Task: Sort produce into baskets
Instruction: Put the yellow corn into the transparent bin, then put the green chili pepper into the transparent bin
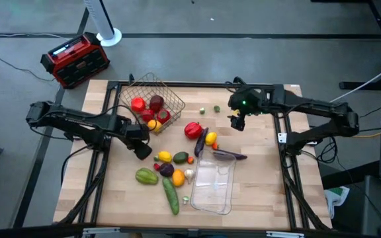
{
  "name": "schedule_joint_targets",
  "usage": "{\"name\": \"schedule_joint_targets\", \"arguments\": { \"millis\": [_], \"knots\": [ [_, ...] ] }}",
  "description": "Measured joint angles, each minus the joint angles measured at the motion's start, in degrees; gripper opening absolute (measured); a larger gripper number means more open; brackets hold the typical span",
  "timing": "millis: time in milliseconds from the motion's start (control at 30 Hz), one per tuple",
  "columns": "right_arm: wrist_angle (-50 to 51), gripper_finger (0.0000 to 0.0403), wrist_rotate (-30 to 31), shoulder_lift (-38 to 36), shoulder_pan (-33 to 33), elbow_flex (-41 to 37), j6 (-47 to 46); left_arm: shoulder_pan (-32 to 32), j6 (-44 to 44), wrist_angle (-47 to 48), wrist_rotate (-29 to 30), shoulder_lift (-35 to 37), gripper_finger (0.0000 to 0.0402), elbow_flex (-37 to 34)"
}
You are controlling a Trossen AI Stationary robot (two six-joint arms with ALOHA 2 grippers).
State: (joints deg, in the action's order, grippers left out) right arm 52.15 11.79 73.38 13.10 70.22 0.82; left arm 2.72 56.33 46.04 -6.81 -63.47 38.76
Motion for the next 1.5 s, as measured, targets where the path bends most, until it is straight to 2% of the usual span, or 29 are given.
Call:
{"name": "schedule_joint_targets", "arguments": {
  "millis": [133,233,367,467,667,800,900,1100,1333,1500],
  "knots": [
    [-5.8,0.0349,-0.36,-1.14,1.27,-7.81,-2.45,3.25,5.39,-16.43,0.38,0.01,0.0084,1.1],
    [-10.47,0.0349,-0.38,-1.14,1.27,-11.69,-2.54,5.51,6.95,-32.91,6.29,-0.98,0.0084,1.16],
    [-16.19,0.0349,-0.44,-1.14,1.18,-14.84,-2.52,7.74,1.59,-51.65,15.03,-4.34,0.0084,1.16],
    [-16.65,0.0349,-0.42,-1.14,1.2,-15.21,-2.51,8.61,-4.19,-63.14,18.55,-8.33,0.0084,1.21],
    [-18.3,0.0349,-0.85,-1.14,1.18,-15.19,-2.23,8.79,-10.4,-82.28,18.94,-20.31,0.0084,1.21],
    [-19.3,0.0349,-0.89,-1.14,1.18,-15.19,-2.23,8.79,-12.65,-92.36,16.26,-28.66,0.0084,1.46],
    [-19.53,0.0349,-0.89,-1.14,1.18,-15.19,-2.23,8.93,-14.76,-95.45,14.36,-34.07,0.0084,3.44],
    [-19.94,0.0349,-0.91,-1.14,1.34,-15.19,-4.92,9.01,-19.16,-94.24,10.79,-42.18,0.0091,10.27],
    [-23.05,0.0349,-2.09,-1.14,6.2,-15.19,-5.29,8.98,-21.55,-85.02,9.87,-45.1,0.0168,15.89],
    [-26.7,0.0349,-2.32,-0.37,11.86,-15.17,-5.59,8.86,-24.4,-84.03,9.86,-44.77,0.0208,16.29]
  ]
}}
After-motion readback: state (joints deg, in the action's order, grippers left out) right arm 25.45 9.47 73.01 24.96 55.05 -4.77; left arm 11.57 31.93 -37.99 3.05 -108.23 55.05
